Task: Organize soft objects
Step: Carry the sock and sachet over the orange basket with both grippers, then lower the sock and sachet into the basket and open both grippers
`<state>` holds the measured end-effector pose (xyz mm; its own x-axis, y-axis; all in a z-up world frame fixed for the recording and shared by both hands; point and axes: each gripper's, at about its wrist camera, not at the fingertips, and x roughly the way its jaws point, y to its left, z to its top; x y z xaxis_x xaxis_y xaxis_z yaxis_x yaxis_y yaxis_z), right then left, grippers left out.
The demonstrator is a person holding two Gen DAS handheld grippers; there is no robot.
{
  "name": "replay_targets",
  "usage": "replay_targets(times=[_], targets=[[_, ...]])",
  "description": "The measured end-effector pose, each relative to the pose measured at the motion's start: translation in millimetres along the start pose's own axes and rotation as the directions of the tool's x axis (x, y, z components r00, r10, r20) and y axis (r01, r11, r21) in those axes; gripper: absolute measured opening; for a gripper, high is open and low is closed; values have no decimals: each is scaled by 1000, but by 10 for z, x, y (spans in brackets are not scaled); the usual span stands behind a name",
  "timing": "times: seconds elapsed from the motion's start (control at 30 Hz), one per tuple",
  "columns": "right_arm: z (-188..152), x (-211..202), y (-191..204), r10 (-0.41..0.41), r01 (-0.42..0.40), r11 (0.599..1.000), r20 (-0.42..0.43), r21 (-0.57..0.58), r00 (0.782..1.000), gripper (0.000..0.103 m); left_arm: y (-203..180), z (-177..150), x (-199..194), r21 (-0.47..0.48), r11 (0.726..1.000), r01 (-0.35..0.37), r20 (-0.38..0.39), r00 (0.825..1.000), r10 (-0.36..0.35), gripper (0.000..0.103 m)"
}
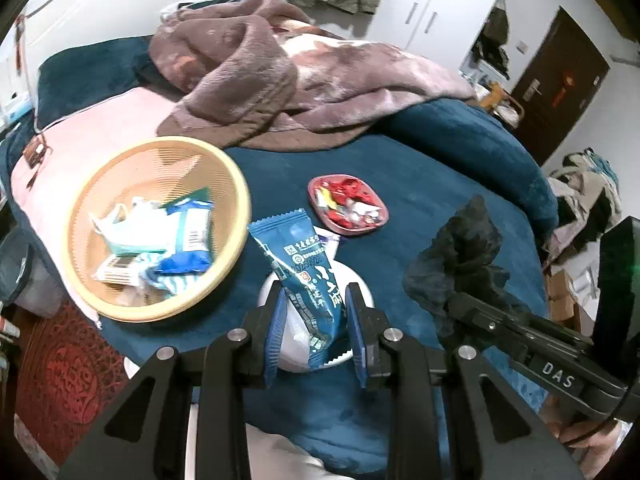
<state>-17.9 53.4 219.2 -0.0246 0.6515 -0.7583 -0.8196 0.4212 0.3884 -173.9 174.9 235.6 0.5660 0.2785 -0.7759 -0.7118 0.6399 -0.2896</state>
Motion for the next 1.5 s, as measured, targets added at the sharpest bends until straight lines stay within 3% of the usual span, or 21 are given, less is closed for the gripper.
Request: replay_targets(times=[0.63,1.03,1.13,1.2,1.23,1.27,1.33,1.4,1.5], targets=[[397,671,849,95,-107,982,-79,-153,992,18,991,235,165,-152,985,-86,-2,996,87,29],[827,1529,1322,173,-203,969,-199,-139,964,20,1895,482,401,-319,937,-145,-13,989,149,29],[904,1730,1393,210,-243,963,-235,-119,949,22,2058,521,481,-351,924,-152,-18,988,155,30],[932,1893,1426,228,-265,959,-282,-100,932,44,2152,546,536,-368,916,-160,-23,986,163,41],[930,1945,1415,215,-249,965,-288,-84,933,70,2194,560,569,-376,911,-166,-27,985,169,63],[929,1946,1387,216,-243,967,-271,-71,938,80,2235,565,598,-383,907,-175,-38,984,173,87],[908,1907,1340,227,-249,966,-248,-62,942,80,2283,553,624,-401,898,-182,-50,983,177,99],[878,1867,1272,229,-248,967,-244,-49,942,80,2304,509,591,-414,890,-190,-36,981,193,100],[855,1795,1188,220,-237,970,-236,-46,946,89,2283,468,583,-396,886,-239,-55,970,237,102]])
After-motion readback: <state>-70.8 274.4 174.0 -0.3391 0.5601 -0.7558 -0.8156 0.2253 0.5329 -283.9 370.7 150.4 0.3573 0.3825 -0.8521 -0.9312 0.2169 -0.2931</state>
